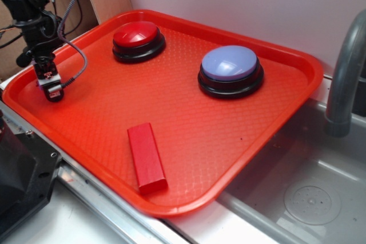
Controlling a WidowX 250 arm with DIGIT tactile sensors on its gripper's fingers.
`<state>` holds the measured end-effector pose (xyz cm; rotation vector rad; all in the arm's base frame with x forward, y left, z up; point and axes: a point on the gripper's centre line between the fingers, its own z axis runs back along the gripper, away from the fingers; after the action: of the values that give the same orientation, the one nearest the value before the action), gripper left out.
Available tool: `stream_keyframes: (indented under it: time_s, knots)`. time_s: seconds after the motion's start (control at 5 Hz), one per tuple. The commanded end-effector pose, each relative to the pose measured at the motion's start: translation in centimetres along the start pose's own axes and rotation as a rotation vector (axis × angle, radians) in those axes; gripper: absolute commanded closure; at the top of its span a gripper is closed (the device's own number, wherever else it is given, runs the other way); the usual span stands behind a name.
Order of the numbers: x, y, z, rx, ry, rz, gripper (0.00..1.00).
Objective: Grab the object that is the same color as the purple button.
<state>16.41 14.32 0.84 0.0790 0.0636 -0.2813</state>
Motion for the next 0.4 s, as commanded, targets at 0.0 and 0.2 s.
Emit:
stream_keyframes:
  time_s: [0.0, 0.2]
  knots:
    - [0.1, -1.7, 5.9, 0.033, -0.032, 0.042, 1.0]
    - [1.1, -4.2, 11.3, -0.001, -0.1, 0.117, 1.0]
